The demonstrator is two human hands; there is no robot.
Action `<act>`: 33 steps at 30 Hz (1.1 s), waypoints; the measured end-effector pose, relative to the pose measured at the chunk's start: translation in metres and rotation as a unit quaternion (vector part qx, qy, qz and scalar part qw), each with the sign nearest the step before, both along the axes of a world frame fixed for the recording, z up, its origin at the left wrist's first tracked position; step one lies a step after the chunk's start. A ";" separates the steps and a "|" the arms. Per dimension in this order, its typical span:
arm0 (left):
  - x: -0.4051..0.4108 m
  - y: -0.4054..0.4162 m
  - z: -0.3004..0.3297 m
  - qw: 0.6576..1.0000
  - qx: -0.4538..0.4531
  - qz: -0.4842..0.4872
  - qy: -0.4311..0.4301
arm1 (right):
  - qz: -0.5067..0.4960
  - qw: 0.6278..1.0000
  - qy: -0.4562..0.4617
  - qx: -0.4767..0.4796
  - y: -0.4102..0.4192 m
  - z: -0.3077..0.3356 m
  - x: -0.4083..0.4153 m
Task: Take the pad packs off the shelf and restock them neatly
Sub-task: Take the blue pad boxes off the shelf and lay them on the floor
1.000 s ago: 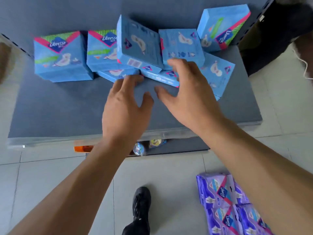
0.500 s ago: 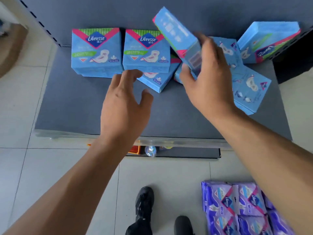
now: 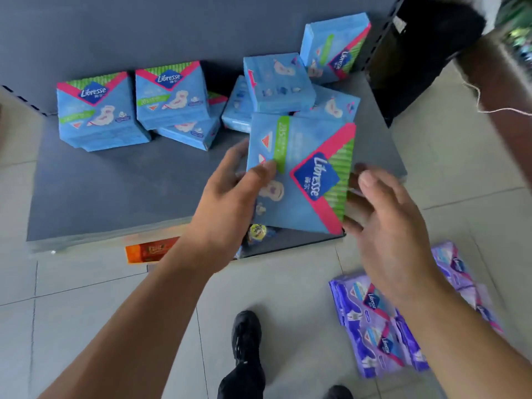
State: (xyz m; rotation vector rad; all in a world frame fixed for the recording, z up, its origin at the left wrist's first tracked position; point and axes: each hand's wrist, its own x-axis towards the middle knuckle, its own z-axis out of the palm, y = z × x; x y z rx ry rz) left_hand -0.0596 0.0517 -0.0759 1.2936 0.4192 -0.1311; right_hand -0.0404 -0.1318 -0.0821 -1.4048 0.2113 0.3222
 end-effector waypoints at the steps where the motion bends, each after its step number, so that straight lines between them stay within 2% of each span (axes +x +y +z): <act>1: -0.003 -0.011 0.004 0.999 0.012 -0.035 -0.002 | -0.014 1.000 -0.012 -0.019 -0.020 0.002 -0.001; 4: -0.009 -0.053 0.016 0.987 0.045 -0.156 0.000 | 0.046 0.993 -0.046 -0.096 -0.075 0.016 -0.008; 7: -0.013 -0.106 0.026 0.977 0.068 -0.204 0.006 | 0.118 0.982 -0.039 -0.141 -0.131 0.023 -0.027; 9: -0.021 -0.148 0.028 0.975 0.083 -0.205 0.022 | 0.068 0.989 -0.023 -0.128 -0.174 0.026 -0.047; 11: -0.032 -0.197 0.025 0.974 0.067 -0.213 0.037 | -0.024 0.995 0.007 -0.100 -0.218 0.030 -0.069; 15: -0.070 -0.311 0.012 0.988 0.001 -0.145 0.051 | -0.129 0.986 0.107 0.019 -0.305 0.029 -0.116; 18: -0.101 -0.384 0.001 0.985 -0.044 -0.145 0.088 | -0.148 0.980 0.135 -0.003 -0.362 0.019 -0.155; 21: -0.119 -0.437 -0.011 0.972 -0.028 -0.202 0.120 | -0.237 0.958 0.151 -0.049 -0.409 0.005 -0.184; 25: -0.117 -0.478 -0.035 0.937 0.043 -0.321 0.130 | -0.326 0.924 0.192 -0.060 -0.460 -0.010 -0.229; 30: -0.130 -0.523 -0.072 0.853 0.108 -0.491 0.137 | -0.364 0.899 0.241 -0.041 -0.486 -0.044 -0.290; 33: -0.159 -0.554 -0.112 0.812 0.161 -0.543 0.138 | -0.416 0.863 0.277 -0.074 -0.503 -0.087 -0.326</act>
